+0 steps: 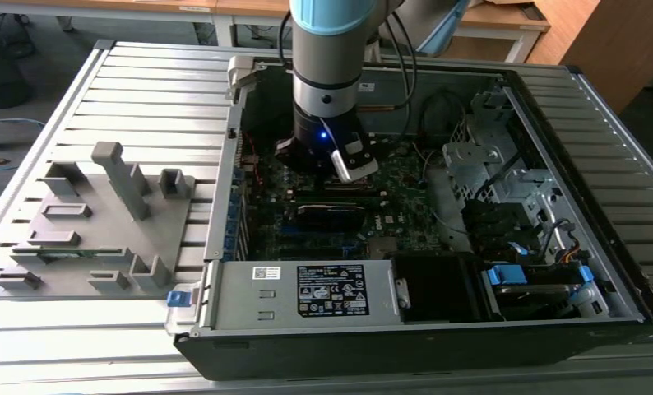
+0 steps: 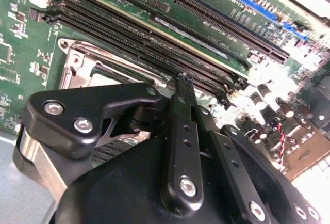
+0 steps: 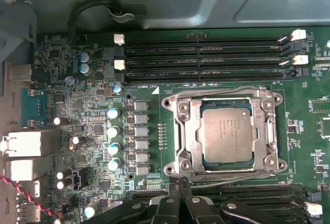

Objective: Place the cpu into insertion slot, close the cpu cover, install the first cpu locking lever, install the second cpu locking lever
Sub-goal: 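Install the second cpu locking lever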

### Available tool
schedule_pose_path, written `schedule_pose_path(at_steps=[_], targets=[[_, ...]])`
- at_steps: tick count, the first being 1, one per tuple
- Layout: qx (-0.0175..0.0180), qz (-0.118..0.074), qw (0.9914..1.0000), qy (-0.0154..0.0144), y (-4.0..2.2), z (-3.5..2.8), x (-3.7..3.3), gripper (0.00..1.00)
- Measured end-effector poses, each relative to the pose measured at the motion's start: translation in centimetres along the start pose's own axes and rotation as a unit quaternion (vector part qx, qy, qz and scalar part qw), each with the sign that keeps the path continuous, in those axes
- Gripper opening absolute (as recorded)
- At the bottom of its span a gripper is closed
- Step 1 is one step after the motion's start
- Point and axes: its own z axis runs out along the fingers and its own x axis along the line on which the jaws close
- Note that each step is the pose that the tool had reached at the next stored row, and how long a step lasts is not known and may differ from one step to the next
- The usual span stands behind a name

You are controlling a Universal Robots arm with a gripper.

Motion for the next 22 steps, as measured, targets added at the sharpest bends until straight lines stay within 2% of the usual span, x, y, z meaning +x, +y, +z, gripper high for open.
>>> schedule_pose_path(at_steps=[4, 8, 13, 14, 17, 20, 22], targets=[[-0.003, 0.0, 1.0, 0.0002, -0.02, 0.11, 0.09, 0.11], [-0.0105, 0.0, 0.99994, 0.0006, -0.04, 0.16, 0.14, 0.11], [-0.0121, 0.0, 0.99993, 0.0007, -0.19, 0.17, 0.15, 0.11], [-0.0136, 0.0, 0.99991, 0.0007, -0.26, 0.17, 0.15, 0.11], [-0.023, 0.0, 0.99973, 0.0012, -0.47, 0.23, 0.17, 0.11], [-0.0365, 0.001, 0.99933, 0.002, -0.61, 0.27, 0.19, 0.11], [-0.0419, 0.001, 0.99912, 0.0022, -0.69, 0.3, 0.2, 0.11]])
